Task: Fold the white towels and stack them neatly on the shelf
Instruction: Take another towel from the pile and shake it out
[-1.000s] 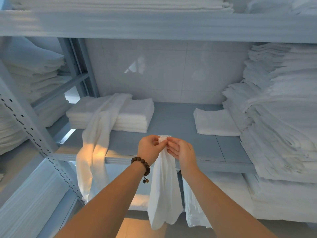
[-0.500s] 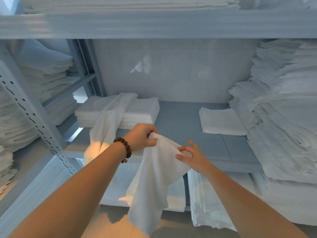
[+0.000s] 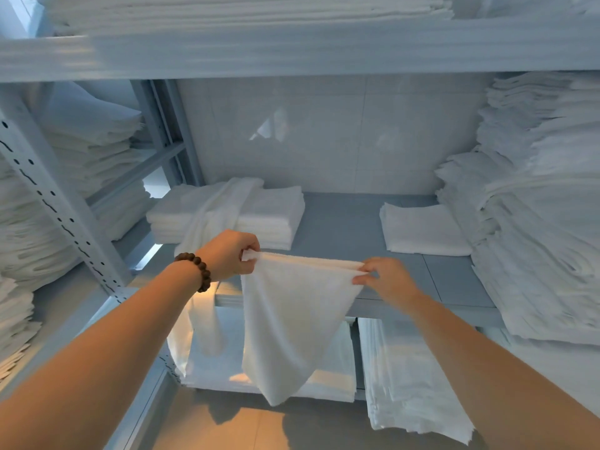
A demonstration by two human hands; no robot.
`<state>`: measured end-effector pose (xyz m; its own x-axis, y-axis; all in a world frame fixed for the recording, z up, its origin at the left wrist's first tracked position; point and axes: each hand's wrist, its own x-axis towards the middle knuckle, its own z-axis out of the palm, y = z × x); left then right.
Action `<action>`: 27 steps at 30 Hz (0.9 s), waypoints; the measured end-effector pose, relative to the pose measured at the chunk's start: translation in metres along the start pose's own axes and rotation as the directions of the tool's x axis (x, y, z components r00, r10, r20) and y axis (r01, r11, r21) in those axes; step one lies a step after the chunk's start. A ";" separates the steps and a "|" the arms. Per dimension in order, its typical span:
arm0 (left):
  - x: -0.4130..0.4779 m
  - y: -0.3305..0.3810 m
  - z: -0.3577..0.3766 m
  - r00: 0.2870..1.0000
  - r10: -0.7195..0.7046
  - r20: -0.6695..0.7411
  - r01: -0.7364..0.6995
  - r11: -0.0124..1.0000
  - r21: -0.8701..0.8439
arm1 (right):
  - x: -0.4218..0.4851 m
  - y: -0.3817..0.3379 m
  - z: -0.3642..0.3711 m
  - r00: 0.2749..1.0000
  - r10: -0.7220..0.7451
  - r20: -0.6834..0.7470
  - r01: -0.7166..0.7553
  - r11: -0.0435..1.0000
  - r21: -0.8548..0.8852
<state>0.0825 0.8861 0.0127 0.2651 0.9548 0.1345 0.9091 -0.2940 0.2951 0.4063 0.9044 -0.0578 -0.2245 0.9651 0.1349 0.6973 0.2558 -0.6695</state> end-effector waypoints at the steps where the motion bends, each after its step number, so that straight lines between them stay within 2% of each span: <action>1: 0.000 -0.002 -0.002 1.000 -0.007 -0.015 0.007 1.000 0.006 | 0.003 -0.006 -0.009 0.998 -0.037 -0.045 0.037 0.999 -0.014; 5: -0.003 -0.009 0.003 0.968 -0.027 -0.250 0.008 0.997 -0.077 | 0.007 -0.019 -0.031 0.944 -0.214 -0.251 0.211 0.977 -0.038; 7: -0.005 -0.006 0.016 0.982 -0.053 -0.182 0.040 0.996 -0.075 | 0.006 -0.018 -0.026 0.959 -0.220 -0.179 0.198 0.971 -0.131; 9: -0.004 -0.003 0.034 0.995 -0.062 -0.078 0.058 0.997 -0.045 | 0.005 -0.012 -0.022 0.985 -0.148 -0.089 0.127 0.970 -0.210; 12: 0.003 -0.001 0.045 0.966 -0.107 -0.237 0.072 0.986 -0.151 | 0.005 -0.008 -0.032 0.954 -0.199 -0.223 0.150 0.964 -0.220; 13: 0.005 0.000 0.046 0.963 -0.112 -0.246 0.072 0.984 -0.163 | 0.005 -0.006 -0.035 0.947 -0.223 -0.233 0.170 0.959 -0.225; 14: 0.007 0.001 0.047 0.974 -0.104 -0.202 0.074 0.986 -0.151 | 0.005 -0.003 -0.037 0.955 -0.231 -0.188 0.180 0.951 -0.252; 16: 0.006 0.003 0.051 0.995 -0.065 -0.076 0.056 0.992 -0.116 | 0.003 0.003 -0.033 0.994 -0.112 0.006 0.108 0.943 -0.314; 17: 0.008 0.002 0.053 0.996 -0.050 -0.079 0.040 0.992 -0.122 | 0.002 0.007 -0.033 0.997 -0.069 0.036 0.077 0.940 -0.332; 20: 0.013 0.002 0.052 0.985 -0.060 -0.161 0.029 0.982 -0.188 | 0.001 0.009 -0.041 0.993 -0.104 -0.057 0.085 0.960 -0.266; 23: 0.016 -0.001 0.050 0.994 -0.020 -0.110 -0.004 0.978 -0.208 | 0.001 0.006 -0.045 0.998 -0.061 -0.025 0.053 0.970 -0.236; 27: 0.021 -0.005 0.049 0.994 0.001 -0.108 -0.027 0.968 -0.248 | 0.002 0.003 -0.053 0.998 -0.009 -0.069 -0.004 0.983 -0.186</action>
<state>0.0995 0.9099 -0.0319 0.2296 0.9443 0.2356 0.7933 -0.3218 0.5169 0.4436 0.9097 -0.0207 -0.1835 0.9643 0.1911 0.8125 0.2582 -0.5227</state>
